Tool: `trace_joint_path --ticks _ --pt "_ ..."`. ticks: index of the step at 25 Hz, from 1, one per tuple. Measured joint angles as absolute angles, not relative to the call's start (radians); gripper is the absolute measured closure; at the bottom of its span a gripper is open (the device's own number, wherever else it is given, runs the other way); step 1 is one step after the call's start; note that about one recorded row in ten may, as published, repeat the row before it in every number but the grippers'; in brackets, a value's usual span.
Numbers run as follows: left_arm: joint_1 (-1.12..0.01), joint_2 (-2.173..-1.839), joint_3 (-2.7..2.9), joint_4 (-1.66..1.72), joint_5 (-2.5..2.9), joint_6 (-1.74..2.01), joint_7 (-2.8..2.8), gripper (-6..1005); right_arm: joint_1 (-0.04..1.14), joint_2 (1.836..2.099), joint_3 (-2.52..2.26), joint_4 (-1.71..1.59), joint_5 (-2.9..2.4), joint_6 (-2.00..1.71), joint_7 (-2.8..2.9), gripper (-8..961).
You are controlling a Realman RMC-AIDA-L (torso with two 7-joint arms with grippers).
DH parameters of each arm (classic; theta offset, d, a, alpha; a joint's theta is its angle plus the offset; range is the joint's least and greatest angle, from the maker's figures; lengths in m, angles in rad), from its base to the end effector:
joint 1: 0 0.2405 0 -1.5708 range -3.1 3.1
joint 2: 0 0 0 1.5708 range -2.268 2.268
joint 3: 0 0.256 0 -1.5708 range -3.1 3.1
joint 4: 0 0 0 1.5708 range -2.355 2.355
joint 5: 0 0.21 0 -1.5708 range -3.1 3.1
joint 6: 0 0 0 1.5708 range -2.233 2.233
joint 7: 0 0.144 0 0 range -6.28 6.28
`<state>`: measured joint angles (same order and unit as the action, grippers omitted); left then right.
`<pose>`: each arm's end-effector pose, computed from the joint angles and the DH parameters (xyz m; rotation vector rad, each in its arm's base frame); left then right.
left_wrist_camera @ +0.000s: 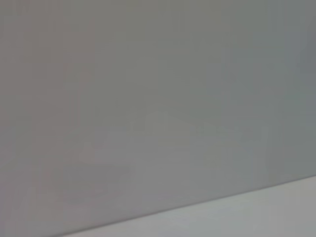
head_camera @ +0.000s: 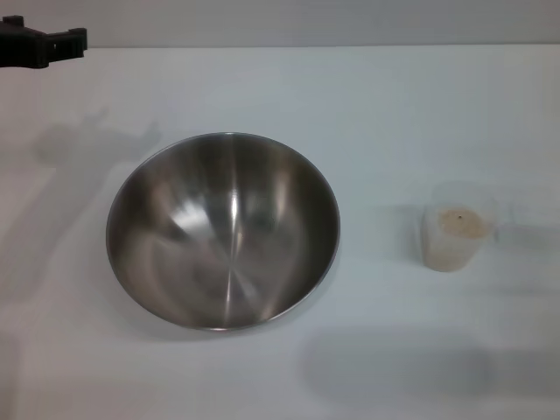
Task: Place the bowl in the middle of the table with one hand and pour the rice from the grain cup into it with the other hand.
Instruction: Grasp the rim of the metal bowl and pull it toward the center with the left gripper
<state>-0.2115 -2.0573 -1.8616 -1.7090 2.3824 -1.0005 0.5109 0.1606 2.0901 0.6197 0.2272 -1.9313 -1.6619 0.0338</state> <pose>-0.1999 0.3585 0.1033 -2.0264 -0.8713 -0.2806 0.3487 0.2222 0.0254 -1.2256 0.3623 0.7883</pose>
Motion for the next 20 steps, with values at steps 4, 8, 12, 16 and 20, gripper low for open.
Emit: trace_joint_path --ticks 4,8,12,16,20 --pt "-0.202 -2.058 -1.915 -1.734 2.335 -1.107 0.537 157 0.158 2.090 0.618 0.227 -1.931 -1.666 0.034 127" --pt "-0.194 -2.060 -1.929 -1.764 2.305 -1.245 0.567 156 0.154 2.091 0.618 0.227 -1.931 -1.669 0.034 126" --pt "-0.177 -2.063 -1.923 -1.772 2.285 -1.305 0.590 156 0.154 2.091 0.618 0.228 -1.930 -1.669 0.034 126" --pt "-0.159 -2.064 -1.898 -1.756 2.275 -1.309 0.599 157 0.153 2.091 0.618 0.229 -1.929 -1.667 0.034 127" --pt "-0.152 -2.064 -1.880 -1.740 2.276 -1.306 0.612 157 0.153 2.091 0.618 0.229 -1.927 -1.665 0.034 127"
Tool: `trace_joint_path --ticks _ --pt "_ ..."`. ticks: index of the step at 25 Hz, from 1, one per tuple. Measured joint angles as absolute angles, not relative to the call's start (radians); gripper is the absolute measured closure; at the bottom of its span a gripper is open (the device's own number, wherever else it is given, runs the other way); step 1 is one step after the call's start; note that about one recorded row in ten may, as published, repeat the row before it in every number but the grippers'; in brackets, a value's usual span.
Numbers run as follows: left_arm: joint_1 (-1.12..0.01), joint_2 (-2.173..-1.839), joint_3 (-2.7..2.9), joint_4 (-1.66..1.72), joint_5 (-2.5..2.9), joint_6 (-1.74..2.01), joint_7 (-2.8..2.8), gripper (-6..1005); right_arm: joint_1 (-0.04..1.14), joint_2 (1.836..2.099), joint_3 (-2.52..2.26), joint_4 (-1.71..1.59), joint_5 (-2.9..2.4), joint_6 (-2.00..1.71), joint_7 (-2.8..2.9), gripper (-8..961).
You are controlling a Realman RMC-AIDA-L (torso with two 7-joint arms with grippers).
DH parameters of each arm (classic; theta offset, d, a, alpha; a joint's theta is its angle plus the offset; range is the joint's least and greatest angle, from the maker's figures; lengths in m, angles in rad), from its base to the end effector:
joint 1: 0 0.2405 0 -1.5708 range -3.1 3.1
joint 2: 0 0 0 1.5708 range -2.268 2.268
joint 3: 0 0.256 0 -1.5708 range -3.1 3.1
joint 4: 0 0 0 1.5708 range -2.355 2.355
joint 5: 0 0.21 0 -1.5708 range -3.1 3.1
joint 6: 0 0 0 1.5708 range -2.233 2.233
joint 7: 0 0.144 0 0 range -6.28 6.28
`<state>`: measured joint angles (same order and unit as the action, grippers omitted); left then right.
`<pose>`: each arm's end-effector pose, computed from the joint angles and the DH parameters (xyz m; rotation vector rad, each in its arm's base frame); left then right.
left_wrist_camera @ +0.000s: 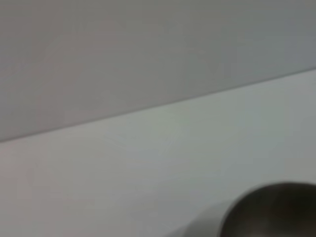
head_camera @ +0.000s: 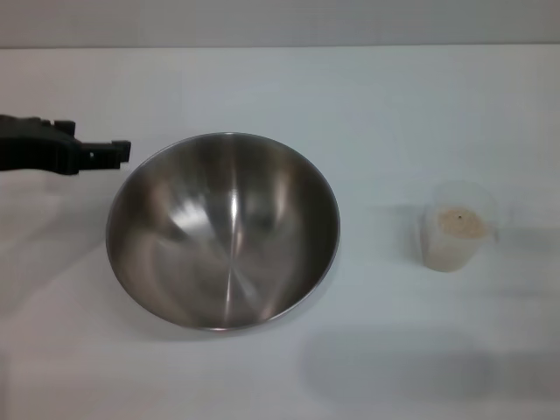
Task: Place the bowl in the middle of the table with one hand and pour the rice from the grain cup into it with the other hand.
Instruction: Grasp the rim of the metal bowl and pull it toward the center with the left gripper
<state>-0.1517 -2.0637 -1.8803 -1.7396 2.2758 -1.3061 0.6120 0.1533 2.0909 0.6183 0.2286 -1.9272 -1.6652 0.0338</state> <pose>-0.2116 0.3148 0.0778 -2.2865 -0.9825 -0.1530 0.3499 0.2195 0.0255 -1.2193 0.3660 0.7849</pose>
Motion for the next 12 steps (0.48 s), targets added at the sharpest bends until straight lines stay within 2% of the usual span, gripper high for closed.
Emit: trace_joint_path --ticks 12 --pt "-0.151 -2.067 -1.813 -1.645 2.285 -1.273 0.672 158 0.153 2.091 0.618 0.229 -1.925 -1.661 0.034 126"
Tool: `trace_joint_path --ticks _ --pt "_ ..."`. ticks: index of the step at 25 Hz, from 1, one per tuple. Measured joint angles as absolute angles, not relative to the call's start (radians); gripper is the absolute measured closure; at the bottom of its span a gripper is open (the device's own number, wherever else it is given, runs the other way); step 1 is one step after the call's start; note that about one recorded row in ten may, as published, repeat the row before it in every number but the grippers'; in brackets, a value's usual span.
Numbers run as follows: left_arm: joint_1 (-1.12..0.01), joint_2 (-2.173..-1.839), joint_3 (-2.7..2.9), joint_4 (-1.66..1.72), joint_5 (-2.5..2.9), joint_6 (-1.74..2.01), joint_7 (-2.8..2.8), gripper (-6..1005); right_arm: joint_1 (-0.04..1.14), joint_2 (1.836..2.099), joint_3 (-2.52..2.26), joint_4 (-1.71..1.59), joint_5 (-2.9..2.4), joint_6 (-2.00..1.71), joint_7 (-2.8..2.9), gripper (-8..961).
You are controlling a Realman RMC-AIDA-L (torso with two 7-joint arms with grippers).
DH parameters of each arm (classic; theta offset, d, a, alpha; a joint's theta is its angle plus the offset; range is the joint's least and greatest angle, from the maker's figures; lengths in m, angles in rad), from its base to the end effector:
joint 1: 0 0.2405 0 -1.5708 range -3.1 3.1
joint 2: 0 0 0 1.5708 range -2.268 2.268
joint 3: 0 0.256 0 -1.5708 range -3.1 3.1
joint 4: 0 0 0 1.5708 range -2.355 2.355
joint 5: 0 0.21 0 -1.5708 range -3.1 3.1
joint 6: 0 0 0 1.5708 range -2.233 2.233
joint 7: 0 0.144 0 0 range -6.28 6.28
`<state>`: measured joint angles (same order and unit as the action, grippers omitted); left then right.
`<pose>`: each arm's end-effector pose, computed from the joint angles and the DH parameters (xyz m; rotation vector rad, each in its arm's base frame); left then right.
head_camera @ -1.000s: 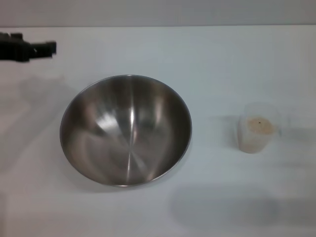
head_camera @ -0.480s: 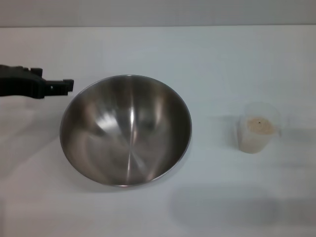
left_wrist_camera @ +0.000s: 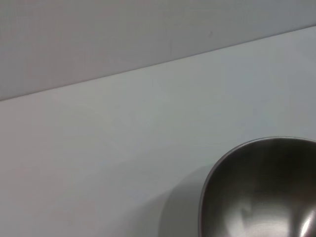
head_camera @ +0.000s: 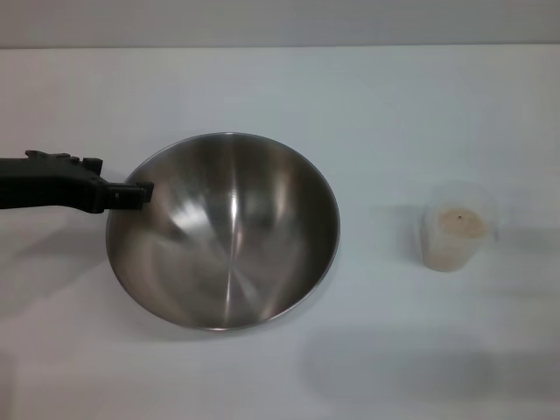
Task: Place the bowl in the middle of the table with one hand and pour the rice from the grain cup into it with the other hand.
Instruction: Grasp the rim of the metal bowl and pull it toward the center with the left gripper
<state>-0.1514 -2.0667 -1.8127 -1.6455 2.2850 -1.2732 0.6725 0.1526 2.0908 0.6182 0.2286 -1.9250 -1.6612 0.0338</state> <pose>-0.2244 0.3131 0.0504 -2.3588 -0.9845 -0.0844 0.3507 0.2194 0.0254 -1.2187 0.3703 0.7811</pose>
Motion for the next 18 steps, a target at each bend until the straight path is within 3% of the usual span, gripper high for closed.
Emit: trace_joint_path --ticks 18 --pt "-0.145 -2.066 -1.759 -1.567 2.288 -1.218 0.726 160 0.135 2.091 0.607 0.229 -1.930 -1.661 0.034 126"
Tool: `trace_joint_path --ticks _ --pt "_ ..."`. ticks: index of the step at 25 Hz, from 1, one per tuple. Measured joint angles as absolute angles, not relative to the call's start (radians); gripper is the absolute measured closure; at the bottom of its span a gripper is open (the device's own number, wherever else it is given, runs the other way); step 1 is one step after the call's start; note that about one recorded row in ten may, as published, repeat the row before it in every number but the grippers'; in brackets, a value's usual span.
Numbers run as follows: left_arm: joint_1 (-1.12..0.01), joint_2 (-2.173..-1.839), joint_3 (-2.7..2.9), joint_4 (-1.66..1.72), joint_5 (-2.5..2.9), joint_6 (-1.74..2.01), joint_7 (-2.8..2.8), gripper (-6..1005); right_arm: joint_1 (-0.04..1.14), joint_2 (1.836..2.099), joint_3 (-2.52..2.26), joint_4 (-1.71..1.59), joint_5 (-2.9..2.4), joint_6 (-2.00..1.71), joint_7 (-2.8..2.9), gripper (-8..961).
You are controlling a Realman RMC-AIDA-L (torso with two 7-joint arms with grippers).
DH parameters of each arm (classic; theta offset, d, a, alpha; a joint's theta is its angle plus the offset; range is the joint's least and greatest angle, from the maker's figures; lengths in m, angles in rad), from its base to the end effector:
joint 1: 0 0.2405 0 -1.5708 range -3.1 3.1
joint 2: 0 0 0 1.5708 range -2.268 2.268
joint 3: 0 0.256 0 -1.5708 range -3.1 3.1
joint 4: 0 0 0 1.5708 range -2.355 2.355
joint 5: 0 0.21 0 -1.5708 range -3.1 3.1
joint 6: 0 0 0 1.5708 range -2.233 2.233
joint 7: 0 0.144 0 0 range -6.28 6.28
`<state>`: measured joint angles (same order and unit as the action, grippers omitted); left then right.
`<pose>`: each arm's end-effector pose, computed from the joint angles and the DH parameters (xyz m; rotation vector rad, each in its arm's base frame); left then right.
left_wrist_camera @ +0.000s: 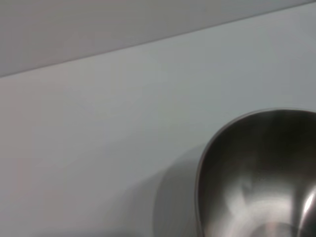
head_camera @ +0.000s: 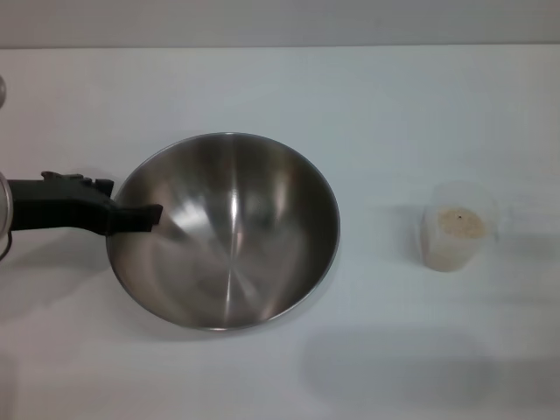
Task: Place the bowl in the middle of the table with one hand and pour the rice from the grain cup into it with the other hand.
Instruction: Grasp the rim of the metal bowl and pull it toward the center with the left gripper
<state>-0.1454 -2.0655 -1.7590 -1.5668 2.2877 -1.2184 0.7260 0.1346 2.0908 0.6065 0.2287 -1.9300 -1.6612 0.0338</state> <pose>-0.2373 0.3115 0.0309 -2.3945 -0.9733 -0.0377 0.3531 0.2131 0.0232 -1.2300 0.3793 0.7704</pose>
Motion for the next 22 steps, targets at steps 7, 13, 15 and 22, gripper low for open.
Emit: trace_joint_path --ticks 7,13,15,22 --pt "-0.142 -2.065 -1.722 -1.540 2.288 -1.203 0.730 161 0.133 2.091 0.603 0.233 -1.932 -1.661 0.034 125" --pt "-0.140 -2.066 -1.719 -1.538 2.289 -1.201 0.730 162 0.133 2.091 0.592 0.233 -1.930 -1.661 0.034 125" --pt "-0.140 -2.067 -1.719 -1.537 2.289 -1.198 0.728 162 0.134 2.091 0.583 0.233 -1.928 -1.662 0.034 125" --pt "-0.143 -2.067 -1.719 -1.526 2.283 -1.173 0.716 218 0.125 2.092 0.580 0.239 -1.926 -1.670 0.034 126"
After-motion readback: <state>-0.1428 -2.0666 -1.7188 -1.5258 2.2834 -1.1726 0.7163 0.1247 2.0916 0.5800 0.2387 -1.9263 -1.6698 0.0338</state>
